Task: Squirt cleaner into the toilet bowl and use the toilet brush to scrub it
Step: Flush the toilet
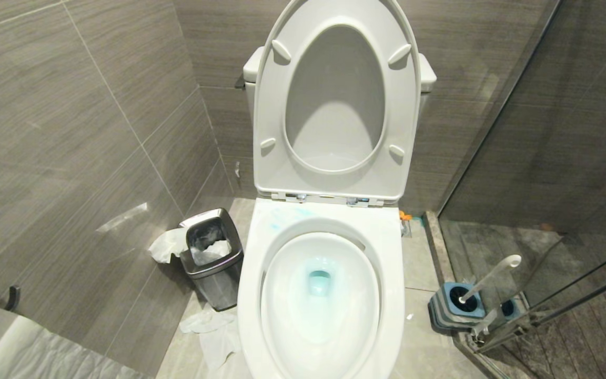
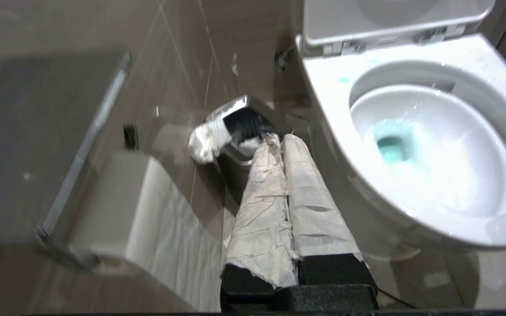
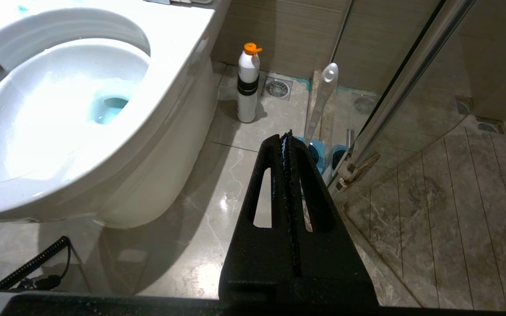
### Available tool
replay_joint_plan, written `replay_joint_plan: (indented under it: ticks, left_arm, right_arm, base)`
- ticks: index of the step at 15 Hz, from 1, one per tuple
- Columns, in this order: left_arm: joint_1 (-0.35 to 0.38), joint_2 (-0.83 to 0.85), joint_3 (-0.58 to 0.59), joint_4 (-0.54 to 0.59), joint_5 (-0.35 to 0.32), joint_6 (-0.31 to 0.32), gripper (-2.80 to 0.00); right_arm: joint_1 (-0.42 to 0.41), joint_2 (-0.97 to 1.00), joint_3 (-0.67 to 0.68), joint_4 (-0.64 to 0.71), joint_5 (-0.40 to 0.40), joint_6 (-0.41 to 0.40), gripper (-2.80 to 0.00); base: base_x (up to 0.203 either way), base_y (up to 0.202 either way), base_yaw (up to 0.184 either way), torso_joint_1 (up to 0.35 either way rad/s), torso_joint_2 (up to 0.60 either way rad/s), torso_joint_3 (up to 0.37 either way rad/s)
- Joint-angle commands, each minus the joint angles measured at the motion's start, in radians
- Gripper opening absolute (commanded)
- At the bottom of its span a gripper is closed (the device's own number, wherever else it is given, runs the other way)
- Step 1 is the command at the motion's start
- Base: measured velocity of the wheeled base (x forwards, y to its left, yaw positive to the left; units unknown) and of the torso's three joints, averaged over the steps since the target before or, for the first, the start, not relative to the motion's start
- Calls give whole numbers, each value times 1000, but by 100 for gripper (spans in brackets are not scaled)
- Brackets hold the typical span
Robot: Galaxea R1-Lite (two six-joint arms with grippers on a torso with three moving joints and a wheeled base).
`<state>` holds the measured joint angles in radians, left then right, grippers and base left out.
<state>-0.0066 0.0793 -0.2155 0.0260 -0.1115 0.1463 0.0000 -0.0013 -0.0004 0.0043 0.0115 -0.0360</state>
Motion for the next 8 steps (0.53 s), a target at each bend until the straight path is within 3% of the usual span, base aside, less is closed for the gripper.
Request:
replay_joint_plan:
  ticks: [1,5,8]
  left_arm:
    - [0,166,-151,-3,-18,1,-280]
    - [0,386,-417,-6,-71,2,-280]
    - [-1,479,-544,-4,-114,1,-280]
  right_arm:
    - [0,1,0,0,1,-1,-280]
    - [0,1,0,0,1,1,-280]
    - [0,1,0,0,2,-1,-280]
  base:
    - [0,0,0,0,0,0]
    - [0,0,0,0,0,0]
    - [0,0,0,0,0,0]
